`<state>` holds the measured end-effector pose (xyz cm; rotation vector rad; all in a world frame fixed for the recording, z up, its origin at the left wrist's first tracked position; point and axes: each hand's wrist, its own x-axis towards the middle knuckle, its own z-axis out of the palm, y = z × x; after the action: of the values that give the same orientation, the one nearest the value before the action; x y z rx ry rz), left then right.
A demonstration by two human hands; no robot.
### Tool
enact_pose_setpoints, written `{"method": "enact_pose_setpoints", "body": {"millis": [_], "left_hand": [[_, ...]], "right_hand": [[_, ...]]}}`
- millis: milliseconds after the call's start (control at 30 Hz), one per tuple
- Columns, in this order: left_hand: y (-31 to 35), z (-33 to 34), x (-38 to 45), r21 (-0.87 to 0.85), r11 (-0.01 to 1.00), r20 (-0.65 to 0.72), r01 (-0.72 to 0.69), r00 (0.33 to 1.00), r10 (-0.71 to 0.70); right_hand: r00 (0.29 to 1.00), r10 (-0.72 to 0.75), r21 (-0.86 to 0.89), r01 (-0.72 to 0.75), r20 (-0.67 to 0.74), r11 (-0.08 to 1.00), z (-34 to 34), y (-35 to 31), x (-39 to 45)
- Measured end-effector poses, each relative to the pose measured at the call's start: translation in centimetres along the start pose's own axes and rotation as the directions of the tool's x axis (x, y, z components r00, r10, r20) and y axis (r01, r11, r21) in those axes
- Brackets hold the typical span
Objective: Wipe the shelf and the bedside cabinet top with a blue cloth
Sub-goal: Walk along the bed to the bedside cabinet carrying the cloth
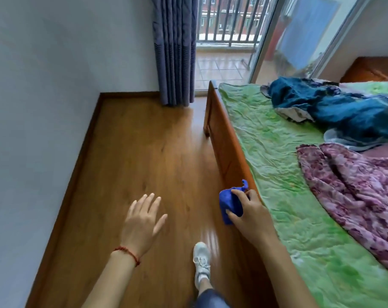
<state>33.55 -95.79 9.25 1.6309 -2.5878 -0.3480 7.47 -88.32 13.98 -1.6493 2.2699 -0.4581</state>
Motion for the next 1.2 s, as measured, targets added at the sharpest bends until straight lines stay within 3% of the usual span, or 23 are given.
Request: {"method": "enact_pose_setpoints", "body": {"millis": [500,967,1200], "left_hand": [[-4.9,-5.4,28.6,-0.014,0.992,-0.095,0.122,0.988,-0.123],[-17.6,-9.5,56.7,0.048,0.999,-0.082,0.018,0.997,-0.014],[-20.1,-11.8,70.3,0.059,0.998,-0.079,-0.021,0.997,0.025]], "right_hand": [[0.993,-0.107,0.044,0.105,0.04,0.993,-2.6,-2.7,33.4],[0.999,-0.032,0.014,0.032,0.009,0.999,0.4,-10.2,61.2],[1.0,0.017,0.056,-0.016,-0.024,0.998,-0.1,-11.0,73.3]]}}
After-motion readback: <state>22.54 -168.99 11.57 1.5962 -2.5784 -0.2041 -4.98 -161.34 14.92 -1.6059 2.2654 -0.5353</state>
